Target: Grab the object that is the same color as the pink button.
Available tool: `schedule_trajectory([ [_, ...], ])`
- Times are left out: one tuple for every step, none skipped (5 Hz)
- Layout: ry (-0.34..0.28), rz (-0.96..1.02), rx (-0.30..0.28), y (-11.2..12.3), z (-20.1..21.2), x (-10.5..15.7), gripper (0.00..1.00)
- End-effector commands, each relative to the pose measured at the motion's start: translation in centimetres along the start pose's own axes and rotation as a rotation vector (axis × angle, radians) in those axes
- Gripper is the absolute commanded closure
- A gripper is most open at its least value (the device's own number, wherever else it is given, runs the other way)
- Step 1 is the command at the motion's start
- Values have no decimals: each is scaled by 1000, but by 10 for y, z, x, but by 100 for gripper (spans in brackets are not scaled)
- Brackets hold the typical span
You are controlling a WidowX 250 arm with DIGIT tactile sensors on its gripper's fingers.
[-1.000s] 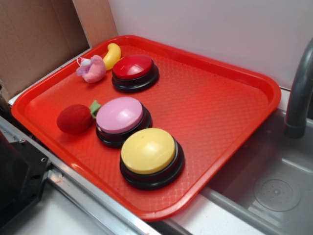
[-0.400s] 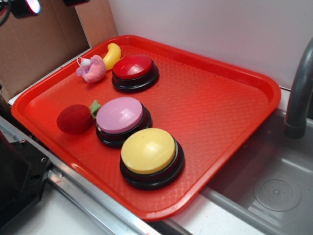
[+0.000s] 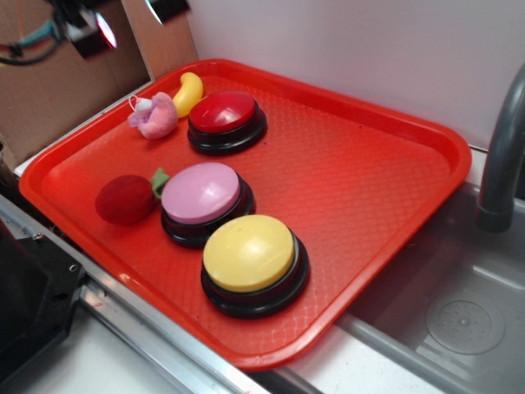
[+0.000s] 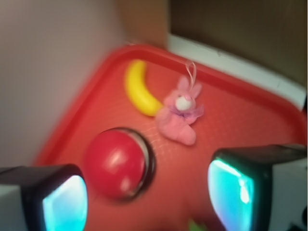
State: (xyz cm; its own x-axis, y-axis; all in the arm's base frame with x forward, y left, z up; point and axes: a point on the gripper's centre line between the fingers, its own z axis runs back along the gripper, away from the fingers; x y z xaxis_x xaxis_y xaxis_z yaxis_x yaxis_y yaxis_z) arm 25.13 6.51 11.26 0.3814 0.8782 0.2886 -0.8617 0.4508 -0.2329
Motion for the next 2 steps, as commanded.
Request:
schedule_trajectory([
  [-131,230,26,9,-44,27,0],
  [-121,279,89,17,-63,38,0],
])
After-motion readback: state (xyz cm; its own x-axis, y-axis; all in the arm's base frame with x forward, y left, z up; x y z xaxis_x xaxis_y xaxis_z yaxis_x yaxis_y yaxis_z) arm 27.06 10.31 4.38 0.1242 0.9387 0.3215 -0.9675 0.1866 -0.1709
